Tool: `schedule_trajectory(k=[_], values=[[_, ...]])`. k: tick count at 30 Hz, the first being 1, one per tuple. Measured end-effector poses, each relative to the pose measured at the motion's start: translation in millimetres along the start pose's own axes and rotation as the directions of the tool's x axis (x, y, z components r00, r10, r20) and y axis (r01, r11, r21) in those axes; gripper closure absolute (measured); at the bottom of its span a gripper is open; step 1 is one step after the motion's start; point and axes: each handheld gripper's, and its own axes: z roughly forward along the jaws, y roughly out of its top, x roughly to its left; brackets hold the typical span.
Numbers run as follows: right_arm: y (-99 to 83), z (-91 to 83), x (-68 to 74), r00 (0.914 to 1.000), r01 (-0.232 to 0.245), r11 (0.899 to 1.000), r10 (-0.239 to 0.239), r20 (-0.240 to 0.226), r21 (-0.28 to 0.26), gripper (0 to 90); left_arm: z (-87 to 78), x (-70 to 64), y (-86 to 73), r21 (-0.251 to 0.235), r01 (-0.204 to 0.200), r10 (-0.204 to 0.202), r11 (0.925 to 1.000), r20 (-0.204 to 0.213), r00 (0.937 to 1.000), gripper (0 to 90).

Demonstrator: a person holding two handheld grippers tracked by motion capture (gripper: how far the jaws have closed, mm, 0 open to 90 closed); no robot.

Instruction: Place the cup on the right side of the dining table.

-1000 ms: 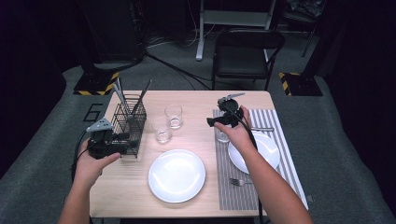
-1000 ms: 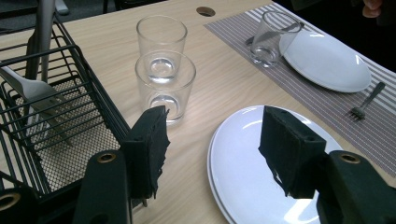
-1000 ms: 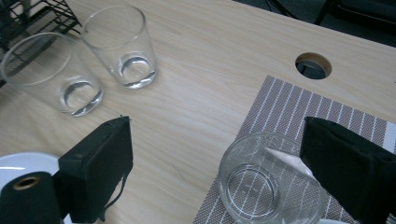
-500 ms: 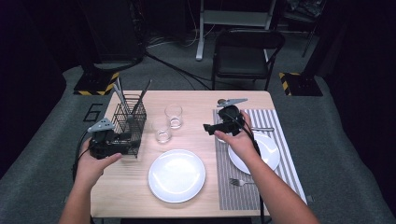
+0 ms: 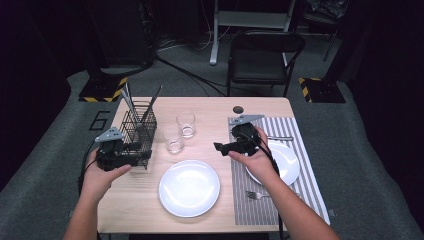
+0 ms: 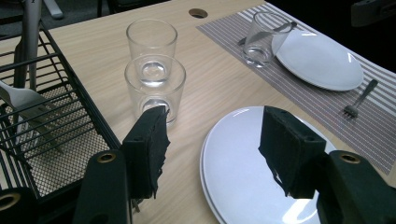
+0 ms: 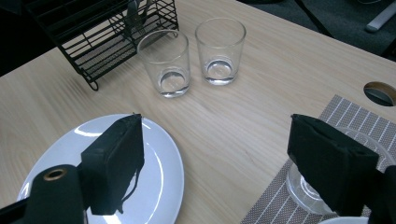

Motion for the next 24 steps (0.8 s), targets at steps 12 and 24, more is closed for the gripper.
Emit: schedule_trajectory(k=[12, 24], values=[[-20.7, -1.8, 14.8, 0.9997, 0.02, 1.0, -0.02, -0.017, -0.004, 19.9, 2.9, -0.5, -0.5, 0.008, -0.009, 0.009, 0.9999, 0.002, 1.0, 41.3], [-45.9, -2.0, 18.2, 0.9991, 0.013, 1.0, -0.013, -0.039, 0.003, 21.2, 5.7, -1.6, -1.0, 0.012, -0.013, 0.013, 0.9998, 0.001, 0.9999, 41.3]])
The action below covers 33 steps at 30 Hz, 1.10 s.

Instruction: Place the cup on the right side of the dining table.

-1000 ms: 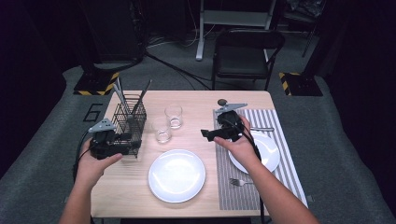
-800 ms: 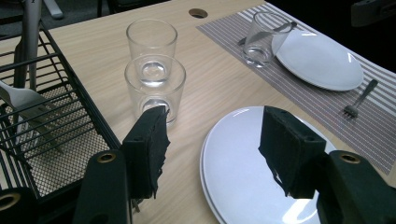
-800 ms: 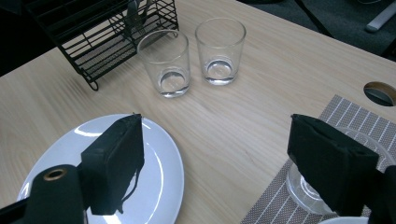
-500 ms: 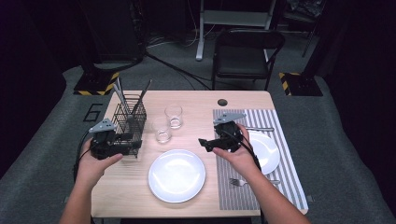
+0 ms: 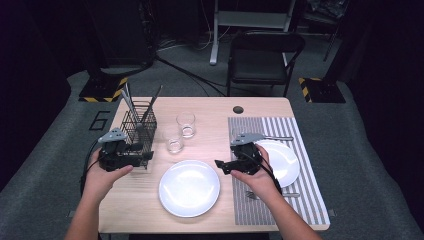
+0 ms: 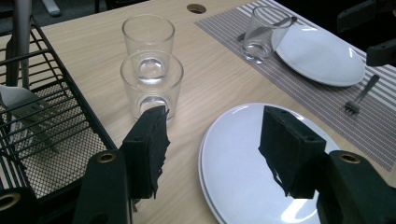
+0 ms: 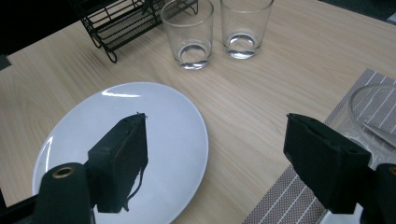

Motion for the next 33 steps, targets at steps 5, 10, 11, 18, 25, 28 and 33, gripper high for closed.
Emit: schedule_trajectory(k=[5, 10, 11, 18, 25, 28, 33], values=[[-14.3, 2.4, -0.8, 0.9999, -0.013, 1.0, 0.013, -0.003, 0.011, 21.6, 0.5, 0.3, -0.1, 0.002, -0.001, 0.001, 1.0, 0.001, 1.0, 41.4], [-27.4, 4.5, -4.0, 0.9998, -0.018, 1.0, 0.018, 0.002, 0.018, 22.1, 1.3, -0.4, -0.5, 0.007, 0.005, -0.005, 1.0, 0.002, 1.0, 41.3], [-31.4, 4.6, -4.3, 0.9995, -0.03, 0.999, 0.03, 0.005, 0.025, 22.3, 1.3, -0.3, -0.4, 0.008, 0.002, -0.002, 1.0, 0.002, 1.0, 41.3], [-49.0, 6.1, -5.9, 0.9986, -0.053, 0.998, 0.053, -0.005, 0.027, 22.6, 2.3, -0.6, -0.5, 0.012, -0.002, 0.002, 0.9999, 0.002, 1.0, 41.4], [-66.7, 8.5, -4.1, 0.9975, -0.069, 0.997, 0.069, -0.009, 0.04, 24.0, 2.8, -0.6, -0.7, 0.015, -0.005, 0.005, 0.9999, 0.001, 1.0, 41.3], [-72.5, 10.2, -1.3, 0.9983, -0.056, 0.997, 0.057, -0.013, 0.054, 24.3, 3.1, -1.3, -0.7, 0.014, 0.001, -0.001, 0.9999, 0.0, 1.0, 41.3], [-81.1, 15.8, 4.2, 0.999, -0.031, 0.997, 0.033, -0.029, 0.064, 24.9, 3.4, -1.7, -0.7, 0.014, 0.0, 0.0, 0.9999, -0.001, 1.0, 41.3]])
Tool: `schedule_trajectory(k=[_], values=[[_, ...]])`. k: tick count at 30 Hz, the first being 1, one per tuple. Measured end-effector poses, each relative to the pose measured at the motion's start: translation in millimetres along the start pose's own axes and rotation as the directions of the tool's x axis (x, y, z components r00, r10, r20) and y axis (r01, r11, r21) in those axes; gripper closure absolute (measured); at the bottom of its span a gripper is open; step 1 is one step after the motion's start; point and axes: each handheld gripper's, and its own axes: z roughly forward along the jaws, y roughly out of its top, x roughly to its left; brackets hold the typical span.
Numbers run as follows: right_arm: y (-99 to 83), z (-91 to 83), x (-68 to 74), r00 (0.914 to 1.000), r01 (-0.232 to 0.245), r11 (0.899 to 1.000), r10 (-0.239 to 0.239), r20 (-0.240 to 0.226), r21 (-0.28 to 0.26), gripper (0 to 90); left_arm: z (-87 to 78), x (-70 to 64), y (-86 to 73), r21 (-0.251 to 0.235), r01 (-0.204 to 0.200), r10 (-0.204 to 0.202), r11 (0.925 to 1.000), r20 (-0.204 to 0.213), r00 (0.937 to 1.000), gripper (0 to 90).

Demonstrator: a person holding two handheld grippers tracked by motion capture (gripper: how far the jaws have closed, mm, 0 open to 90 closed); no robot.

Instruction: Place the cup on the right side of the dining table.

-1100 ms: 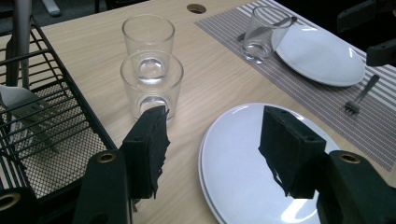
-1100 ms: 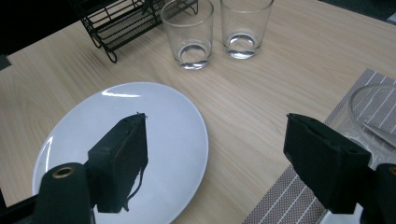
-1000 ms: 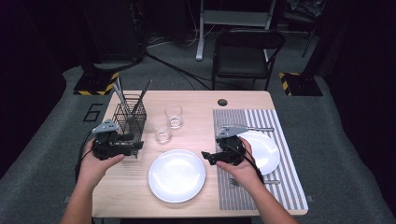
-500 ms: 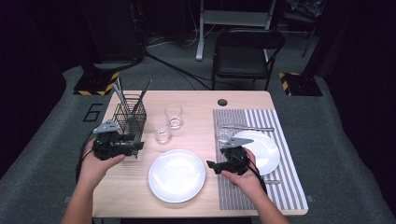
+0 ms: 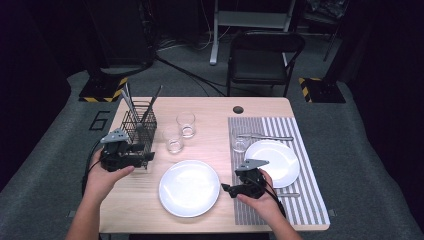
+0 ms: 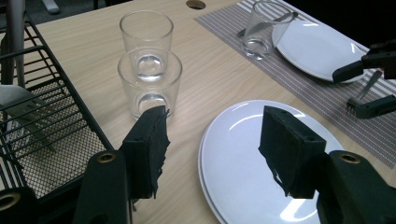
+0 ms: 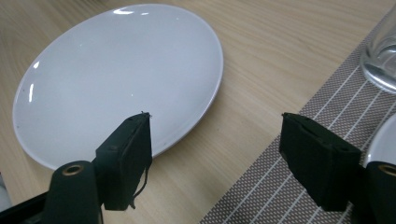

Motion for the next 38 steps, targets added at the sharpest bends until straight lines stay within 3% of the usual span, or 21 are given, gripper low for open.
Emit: schedule_trajectory(k=[6, 23, 27, 38], values=[[-8.8, 8.6, 5.1, 0.9995, 0.019, 0.999, -0.019, -0.025, 0.029, 24.9, -0.3, 0.5, -0.1, 0.002, -0.002, 0.002, 1.0, 0.001, 1.0, 41.3], [-14.9, 16.3, 13.7, 0.994, 0.066, 0.997, -0.062, -0.09, 0.033, 24.9, 0.7, 3.5, -1.6, -0.005, 0.002, -0.002, 1.0, -0.014, 0.9999, 41.4], [-17.0, 17.6, 13.4, 0.9925, 0.085, 0.996, -0.081, -0.092, 0.038, 24.9, 2.3, 4.6, -1.5, 0.01, -0.001, 0.001, 1.0, -0.012, 0.9999, 41.3], [-22.4, 14.3, 12.7, 0.9927, 0.082, 0.996, -0.079, -0.092, 0.035, 24.9, 8.9, 1.6, 2.7, 0.017, -0.015, 0.015, 0.9997, 0.008, 0.9999, 41.3]])
